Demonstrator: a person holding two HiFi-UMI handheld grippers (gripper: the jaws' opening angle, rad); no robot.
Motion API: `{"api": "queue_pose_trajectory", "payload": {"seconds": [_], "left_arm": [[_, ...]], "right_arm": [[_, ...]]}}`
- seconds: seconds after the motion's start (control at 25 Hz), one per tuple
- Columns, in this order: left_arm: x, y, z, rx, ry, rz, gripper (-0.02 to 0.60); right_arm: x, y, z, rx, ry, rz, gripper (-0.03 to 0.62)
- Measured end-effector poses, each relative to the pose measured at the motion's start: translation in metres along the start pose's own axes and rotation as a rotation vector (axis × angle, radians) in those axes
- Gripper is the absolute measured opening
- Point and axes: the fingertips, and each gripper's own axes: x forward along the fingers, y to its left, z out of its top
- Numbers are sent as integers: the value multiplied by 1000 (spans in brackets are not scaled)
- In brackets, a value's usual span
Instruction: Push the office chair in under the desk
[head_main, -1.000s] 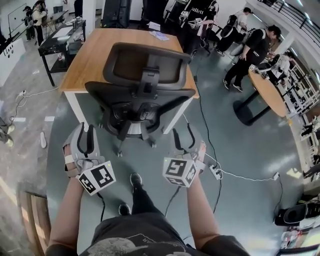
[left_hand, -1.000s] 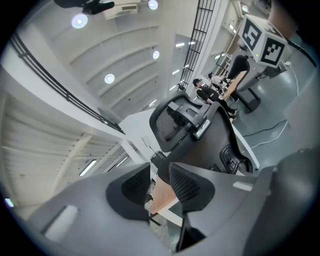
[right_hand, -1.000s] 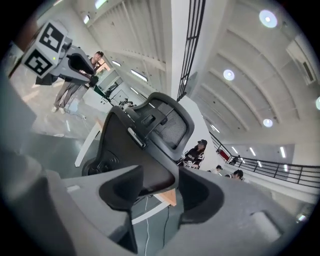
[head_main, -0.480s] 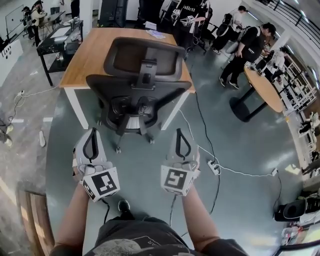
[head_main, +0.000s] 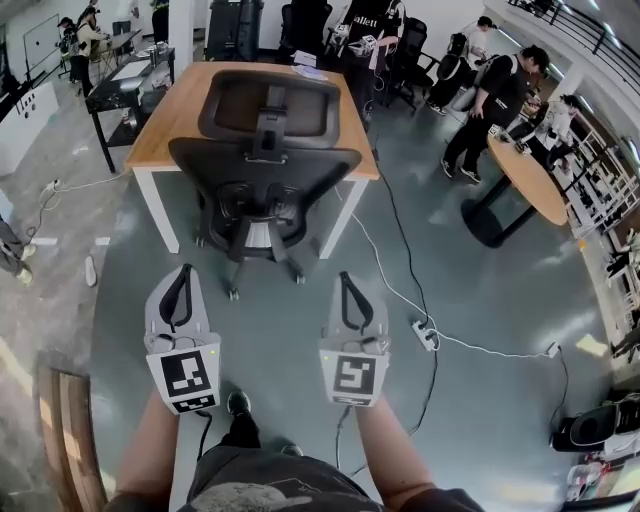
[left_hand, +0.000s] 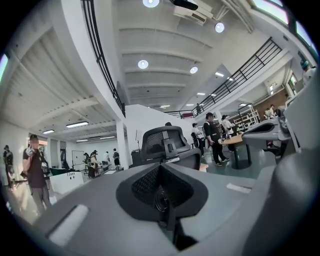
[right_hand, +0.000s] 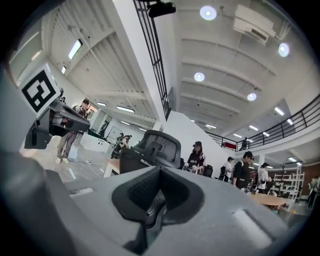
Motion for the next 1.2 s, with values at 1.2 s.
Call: {"api": "queue_pose_trajectory", "payload": {"seconds": [1.2], "left_arm": [[-207,-72,37,-116,20,-39,18]], "right_arm": [[-193,13,42,115,-22,117,-9]]}}
